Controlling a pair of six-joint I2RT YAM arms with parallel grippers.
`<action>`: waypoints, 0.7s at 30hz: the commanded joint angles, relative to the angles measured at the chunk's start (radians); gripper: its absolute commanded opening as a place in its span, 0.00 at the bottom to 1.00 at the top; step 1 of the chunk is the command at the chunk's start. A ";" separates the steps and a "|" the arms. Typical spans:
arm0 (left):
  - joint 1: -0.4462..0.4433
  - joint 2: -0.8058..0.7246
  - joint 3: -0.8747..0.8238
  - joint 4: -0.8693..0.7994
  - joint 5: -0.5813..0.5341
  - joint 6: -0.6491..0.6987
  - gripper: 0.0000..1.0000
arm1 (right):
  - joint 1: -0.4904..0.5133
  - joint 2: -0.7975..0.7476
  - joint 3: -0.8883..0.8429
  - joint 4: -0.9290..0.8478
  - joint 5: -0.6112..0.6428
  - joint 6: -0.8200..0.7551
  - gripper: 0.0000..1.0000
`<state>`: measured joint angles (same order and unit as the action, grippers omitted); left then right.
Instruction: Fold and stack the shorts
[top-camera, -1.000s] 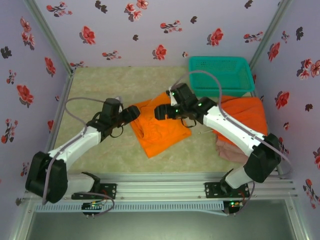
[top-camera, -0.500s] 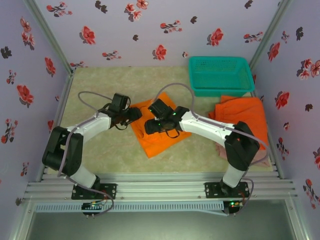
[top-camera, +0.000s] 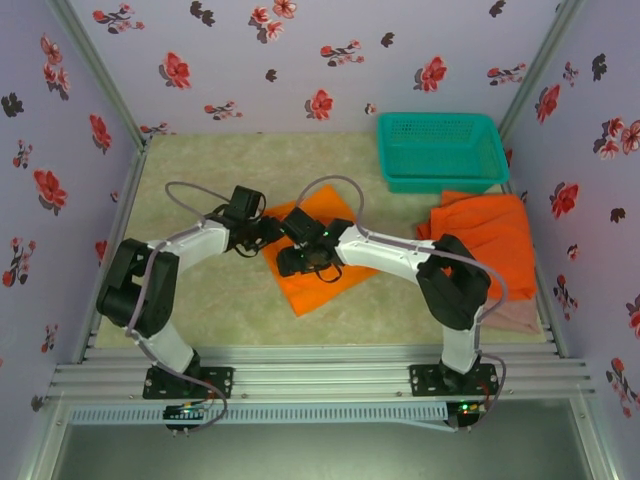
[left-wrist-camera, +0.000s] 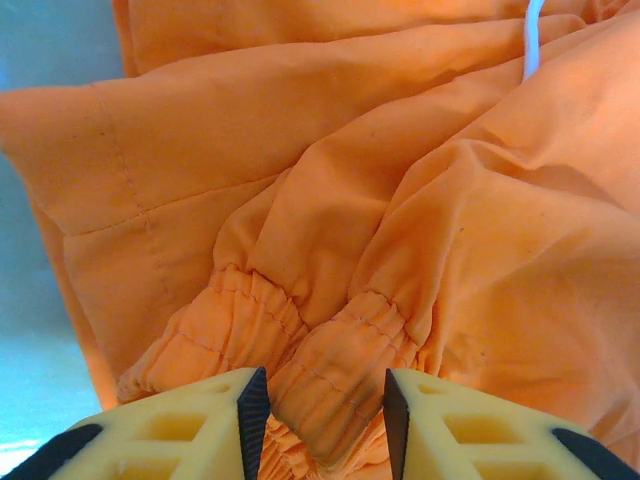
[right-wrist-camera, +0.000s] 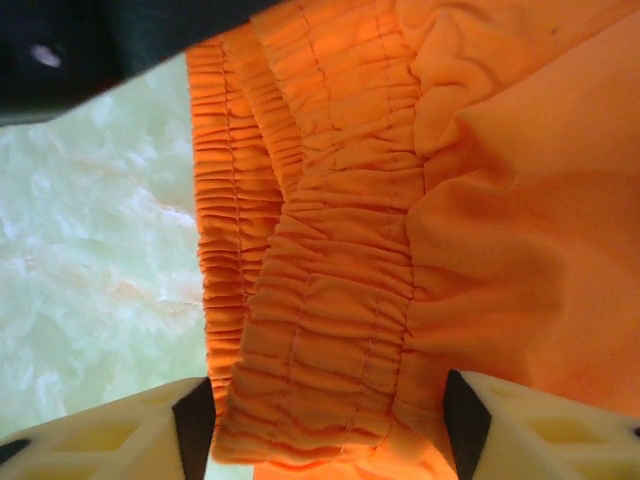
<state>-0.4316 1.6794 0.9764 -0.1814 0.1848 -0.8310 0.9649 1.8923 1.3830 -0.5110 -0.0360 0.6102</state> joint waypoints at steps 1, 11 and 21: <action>0.008 0.032 0.011 0.010 0.018 0.006 0.37 | 0.013 0.048 0.023 0.009 -0.015 0.033 0.58; 0.010 0.058 0.015 0.020 0.014 0.010 0.00 | 0.023 0.092 0.036 -0.006 0.001 0.045 0.28; 0.028 -0.089 0.073 -0.071 0.007 0.034 0.00 | 0.024 -0.016 0.040 -0.039 0.028 0.025 0.00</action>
<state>-0.4175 1.6638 0.9943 -0.2127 0.1955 -0.8272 0.9829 1.9564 1.4002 -0.4980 -0.0456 0.6468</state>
